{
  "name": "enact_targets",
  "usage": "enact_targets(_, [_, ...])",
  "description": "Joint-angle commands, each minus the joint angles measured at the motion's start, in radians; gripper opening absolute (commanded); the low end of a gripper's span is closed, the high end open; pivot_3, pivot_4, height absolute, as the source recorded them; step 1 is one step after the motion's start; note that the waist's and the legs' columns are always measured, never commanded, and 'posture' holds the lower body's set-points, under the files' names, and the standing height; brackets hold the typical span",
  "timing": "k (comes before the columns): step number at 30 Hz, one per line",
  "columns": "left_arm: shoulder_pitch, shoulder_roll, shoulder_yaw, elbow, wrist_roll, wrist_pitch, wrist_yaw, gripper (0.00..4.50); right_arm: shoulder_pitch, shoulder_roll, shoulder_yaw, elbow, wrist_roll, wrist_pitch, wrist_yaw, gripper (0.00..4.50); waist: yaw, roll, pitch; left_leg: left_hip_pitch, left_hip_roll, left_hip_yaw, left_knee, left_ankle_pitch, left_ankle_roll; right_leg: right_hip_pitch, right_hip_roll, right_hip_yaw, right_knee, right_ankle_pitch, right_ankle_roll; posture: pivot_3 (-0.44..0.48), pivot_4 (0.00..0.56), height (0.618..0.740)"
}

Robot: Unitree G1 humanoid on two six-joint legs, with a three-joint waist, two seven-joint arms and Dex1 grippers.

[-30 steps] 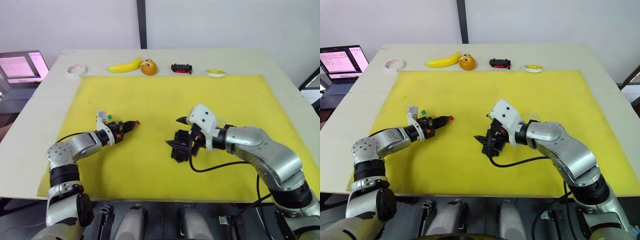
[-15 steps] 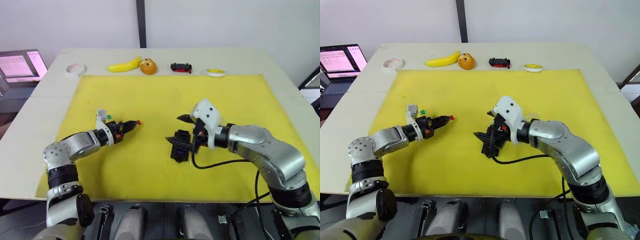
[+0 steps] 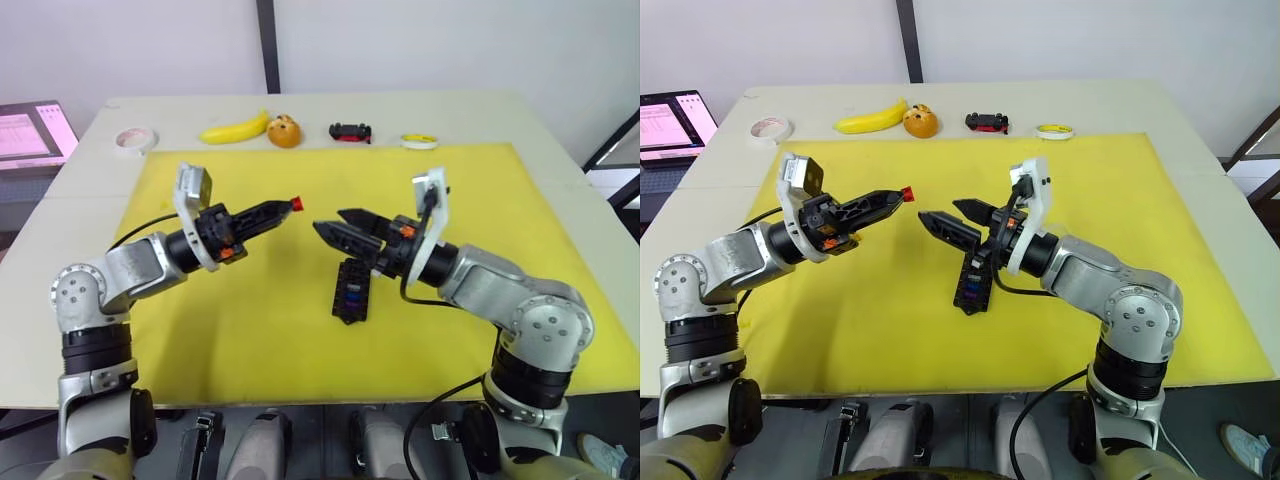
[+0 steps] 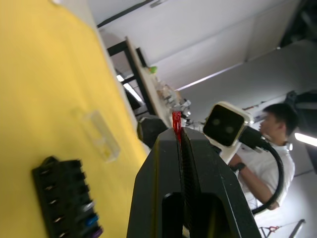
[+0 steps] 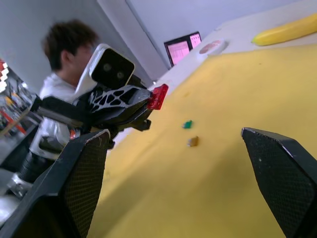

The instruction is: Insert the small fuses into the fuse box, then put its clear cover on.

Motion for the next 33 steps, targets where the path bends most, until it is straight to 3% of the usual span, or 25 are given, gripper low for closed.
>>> enact_targets(1, [0.005, -0.001, -0.017, -0.049, -0.025, -0.04, -0.03, 0.05, -0.022, 0.007, -0.014, 0.0, 0.159, -0.036, -0.115, 4.5, -0.001, 0.0, 0.0, 0.0, 0.0, 0.0, 0.0, 0.0, 0.0, 0.0, 0.0, 0.0, 0.0, 0.0, 0.0, 0.0, 0.15, 0.74])
enact_targets(2, [0.008, -0.002, -0.023, -0.052, -0.025, -0.048, -0.032, 0.0, -0.021, 0.001, -0.007, 0.001, 0.19, -0.045, -0.14, 3.98, -0.002, 0.0, 0.0, 0.0, 0.0, 0.0, 0.0, 0.0, 0.001, 0.0, 0.0, 0.0, 0.0, 0.0, 0.0, 0.0, 0.15, 0.74])
enact_targets(3, [0.009, -0.008, -0.028, -0.053, -0.025, -0.056, -0.033, 0.0, -0.019, -0.006, 0.002, 0.003, 0.222, -0.054, -0.163, 3.77, -0.002, 0.0, 0.0, 0.0, 0.0, 0.001, 0.0, 0.0, 0.001, 0.0, 0.0, 0.0, 0.0, 0.0, 0.0, 0.0, 0.15, 0.74])
enact_targets(7, [0.013, -0.022, -0.045, -0.063, -0.025, -0.08, -0.04, 0.0, -0.009, -0.032, 0.042, 0.013, 0.327, -0.107, -0.25, 1.79, -0.003, 0.0, 0.0, 0.0, 0.0, 0.001, 0.0, -0.001, 0.002, 0.0, 0.001, 0.0, 0.0, 0.0, 0.0, 0.0, 0.15, 0.74])
enact_targets(16, [0.023, -0.049, -0.074, -0.088, -0.025, -0.114, -0.048, 0.0, -0.003, -0.088, 0.135, 0.028, 0.468, -0.251, -0.376, 1.79, -0.004, 0.0, 0.0, 0.0, 0.0, 0.001, 0.0, -0.001, 0.002, 0.0, 0.002, 0.0, 0.0, 0.0, 0.0, 0.0, 0.15, 0.74])
enact_targets(33, [0.041, -0.044, -0.084, -0.087, -0.025, -0.12, -0.079, 0.0, 0.0, -0.181, 0.235, 0.031, 0.506, -0.375, -0.384, 1.79, -0.003, 0.0, 0.0, 0.0, 0.0, 0.001, 0.0, -0.001, 0.003, 0.0, 0.003, 0.0, 0.0, 0.0, 0.0, 0.0, 0.15, 0.74])
